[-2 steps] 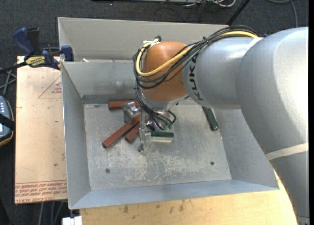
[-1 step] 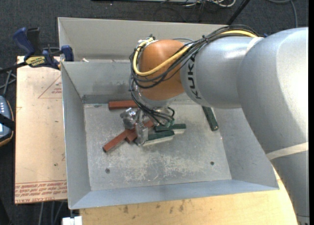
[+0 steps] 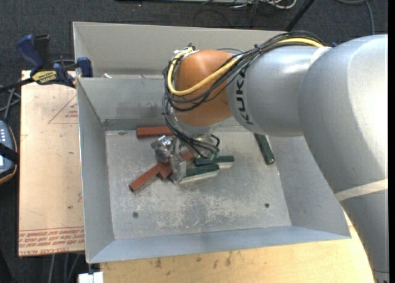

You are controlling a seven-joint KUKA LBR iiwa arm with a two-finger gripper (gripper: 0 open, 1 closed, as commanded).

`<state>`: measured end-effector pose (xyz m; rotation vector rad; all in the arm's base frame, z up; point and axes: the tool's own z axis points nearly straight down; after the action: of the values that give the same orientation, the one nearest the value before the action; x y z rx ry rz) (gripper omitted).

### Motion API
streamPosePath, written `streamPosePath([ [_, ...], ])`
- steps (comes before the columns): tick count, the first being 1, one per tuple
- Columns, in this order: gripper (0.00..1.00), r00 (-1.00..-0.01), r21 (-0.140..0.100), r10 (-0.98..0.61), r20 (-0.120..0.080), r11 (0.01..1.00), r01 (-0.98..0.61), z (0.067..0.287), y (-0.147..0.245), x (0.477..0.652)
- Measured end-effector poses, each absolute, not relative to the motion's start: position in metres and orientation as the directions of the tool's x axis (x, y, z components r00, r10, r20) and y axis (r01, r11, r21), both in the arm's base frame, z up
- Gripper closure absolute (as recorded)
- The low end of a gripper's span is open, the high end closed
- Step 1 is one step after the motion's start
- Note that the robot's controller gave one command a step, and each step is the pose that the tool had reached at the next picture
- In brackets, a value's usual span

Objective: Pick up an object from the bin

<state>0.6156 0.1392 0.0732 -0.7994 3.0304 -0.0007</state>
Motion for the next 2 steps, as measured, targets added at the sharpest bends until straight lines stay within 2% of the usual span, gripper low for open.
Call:
streamPosePath([
  [1,1.00,-0.870,-0.001,-0.493,-0.004,0.870,-0.493,0.077,0.139,0.615],
  [2,1.00,-0.871,0.001,-0.492,-0.001,0.871,-0.492,0.091,0.139,0.614],
])
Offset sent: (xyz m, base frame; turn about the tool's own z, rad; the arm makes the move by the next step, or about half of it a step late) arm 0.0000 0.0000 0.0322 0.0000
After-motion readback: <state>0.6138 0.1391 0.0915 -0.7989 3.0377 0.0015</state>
